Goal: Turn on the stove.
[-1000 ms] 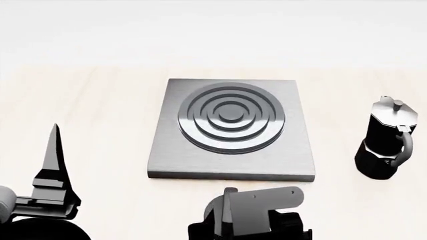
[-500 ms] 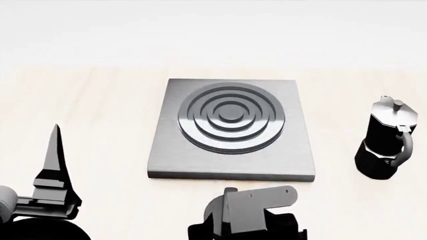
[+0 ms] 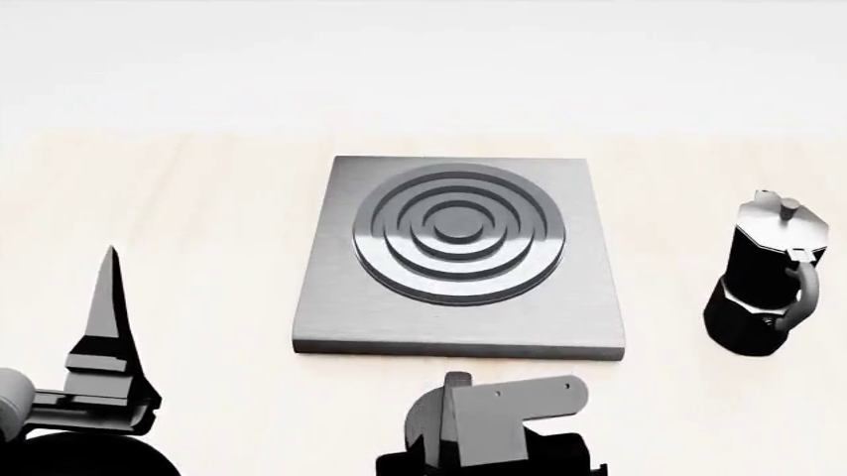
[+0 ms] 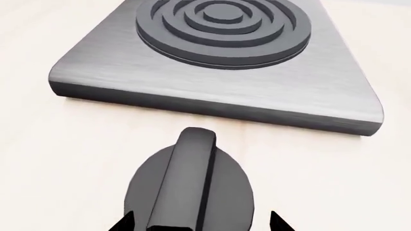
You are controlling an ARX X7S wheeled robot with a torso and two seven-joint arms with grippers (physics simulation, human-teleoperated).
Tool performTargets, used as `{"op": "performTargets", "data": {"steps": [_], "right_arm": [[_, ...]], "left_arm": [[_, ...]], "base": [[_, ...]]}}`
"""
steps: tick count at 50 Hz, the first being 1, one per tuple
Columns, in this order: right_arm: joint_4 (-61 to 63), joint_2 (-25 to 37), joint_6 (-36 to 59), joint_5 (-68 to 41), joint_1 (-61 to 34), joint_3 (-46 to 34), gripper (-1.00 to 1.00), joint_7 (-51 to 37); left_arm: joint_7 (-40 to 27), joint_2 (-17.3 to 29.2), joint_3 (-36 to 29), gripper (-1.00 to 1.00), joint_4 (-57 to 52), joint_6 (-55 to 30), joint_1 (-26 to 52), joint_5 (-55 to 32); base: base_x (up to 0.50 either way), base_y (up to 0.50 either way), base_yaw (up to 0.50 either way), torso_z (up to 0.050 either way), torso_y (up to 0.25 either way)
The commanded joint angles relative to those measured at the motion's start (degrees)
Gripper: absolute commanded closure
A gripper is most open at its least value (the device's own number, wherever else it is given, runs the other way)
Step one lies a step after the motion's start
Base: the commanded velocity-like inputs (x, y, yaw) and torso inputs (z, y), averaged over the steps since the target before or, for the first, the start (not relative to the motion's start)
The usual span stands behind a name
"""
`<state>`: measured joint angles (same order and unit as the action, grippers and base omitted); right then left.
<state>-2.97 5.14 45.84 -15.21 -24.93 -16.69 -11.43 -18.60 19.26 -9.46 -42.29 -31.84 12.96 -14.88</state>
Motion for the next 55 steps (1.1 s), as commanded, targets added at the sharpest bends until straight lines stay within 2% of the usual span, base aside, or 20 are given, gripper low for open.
{"op": "performTargets", "data": {"steps": [1,21,55], "right_arm": [[-1.0,0.3,-0.3,-1.0,-0.1,-0.2,-1.00,-0.2],[-3.5,1.0,-2.9,-1.7,0.0,-0.1,-1.00,-1.2],[3.3,4.2,-1.2,-3.1,3.1,2.2,-1.00,-5.2]], "left_arm": [[-0.3,0.2,-0.3,-1.00,0.0,0.0,0.1,-0.1],[-0.6,0.5,-0.5,-1.00,0.3,0.3,0.1,-0.4],[-1.2,1.0,-0.8,-1.00,0.5,0.6,0.2,-0.8]], "base": [[0.00,0.00,0.00,0.000,0.000],[0.00,0.00,0.00,0.000,0.000],[0.00,0.00,0.00,0.000,0.000]]}}
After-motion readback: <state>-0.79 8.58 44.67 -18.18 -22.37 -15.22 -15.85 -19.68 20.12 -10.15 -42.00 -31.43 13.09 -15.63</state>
